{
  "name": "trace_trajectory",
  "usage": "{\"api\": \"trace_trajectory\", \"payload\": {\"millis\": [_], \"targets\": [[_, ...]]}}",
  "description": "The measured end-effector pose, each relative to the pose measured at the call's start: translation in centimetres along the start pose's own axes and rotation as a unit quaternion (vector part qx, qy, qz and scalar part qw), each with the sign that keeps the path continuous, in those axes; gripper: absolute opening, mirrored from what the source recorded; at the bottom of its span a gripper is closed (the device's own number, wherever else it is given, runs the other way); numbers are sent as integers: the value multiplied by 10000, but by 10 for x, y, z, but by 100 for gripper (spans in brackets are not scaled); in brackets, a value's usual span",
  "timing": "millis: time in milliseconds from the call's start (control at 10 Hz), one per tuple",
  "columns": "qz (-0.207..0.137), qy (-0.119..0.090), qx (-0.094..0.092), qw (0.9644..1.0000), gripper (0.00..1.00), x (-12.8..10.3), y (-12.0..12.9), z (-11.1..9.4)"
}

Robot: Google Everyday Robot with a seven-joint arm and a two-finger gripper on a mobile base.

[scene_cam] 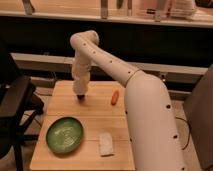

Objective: Place the ceramic cup over the eraser

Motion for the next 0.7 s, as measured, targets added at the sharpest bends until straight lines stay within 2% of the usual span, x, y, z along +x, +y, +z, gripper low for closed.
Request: {"api": "trace_trajectory", "payload": {"millis": [400,700], "targets": [[-12,-28,-22,10000,0,0,1,5],[-10,-42,-12,10000,10,1,1,8]]}}
